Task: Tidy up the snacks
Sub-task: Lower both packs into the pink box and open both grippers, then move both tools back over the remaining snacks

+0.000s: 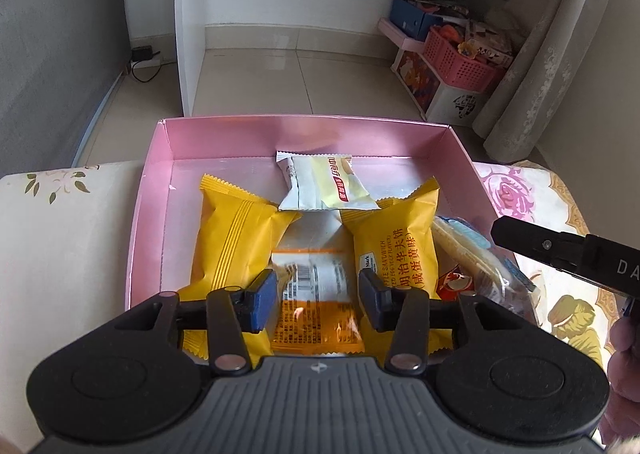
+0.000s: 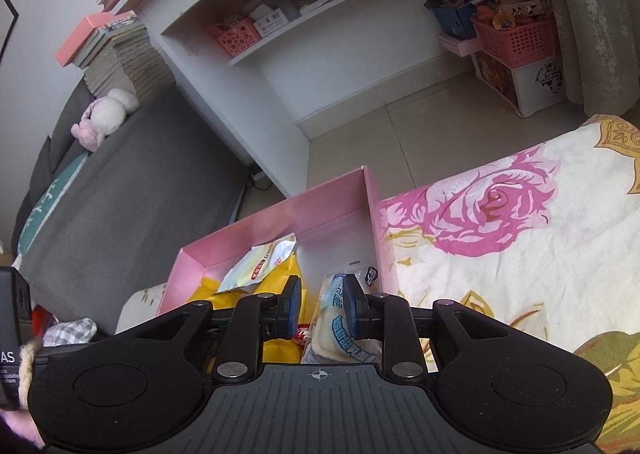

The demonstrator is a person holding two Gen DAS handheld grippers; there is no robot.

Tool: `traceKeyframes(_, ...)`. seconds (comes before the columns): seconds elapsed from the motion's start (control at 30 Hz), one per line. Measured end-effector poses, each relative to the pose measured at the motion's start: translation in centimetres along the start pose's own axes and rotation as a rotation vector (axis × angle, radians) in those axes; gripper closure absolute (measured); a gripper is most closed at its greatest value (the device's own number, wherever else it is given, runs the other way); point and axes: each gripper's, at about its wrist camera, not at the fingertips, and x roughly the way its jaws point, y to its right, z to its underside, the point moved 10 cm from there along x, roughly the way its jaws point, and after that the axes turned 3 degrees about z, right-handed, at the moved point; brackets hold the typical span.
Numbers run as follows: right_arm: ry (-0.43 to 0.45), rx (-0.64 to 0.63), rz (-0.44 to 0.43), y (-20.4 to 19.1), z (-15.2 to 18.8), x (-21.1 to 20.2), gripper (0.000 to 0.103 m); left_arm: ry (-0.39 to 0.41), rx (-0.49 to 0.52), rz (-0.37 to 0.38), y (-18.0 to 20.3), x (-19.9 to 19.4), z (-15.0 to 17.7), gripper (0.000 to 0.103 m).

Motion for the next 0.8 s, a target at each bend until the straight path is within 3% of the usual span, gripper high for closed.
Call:
traceKeyframes(0.13,0.013,0.006,0.003,-0.2,-0.3,-0.7,0.069,0.025,0.03,0.008,0.5,-0.7,0.2,0.046)
traceKeyframes(0.3,0.025,-0.013,0.007,-0.9,-0.5,-2.0,0.049,0.04,0.069,-0.003,1.3,-1.9,0.5,0.035)
traceKeyframes(0.4,0.026,-0.024,0.006,-1.5,-0.4,-3.1,0.039,0.047,0.091,0.0,1.6,-2.8,0.7,0.033)
traceKeyframes(0.8,0.018,-0.095,0.043,-3.5,0.8,-7.3,0.017,0.064,0.106,0.015,1.6,-6.5,3.0,0.02)
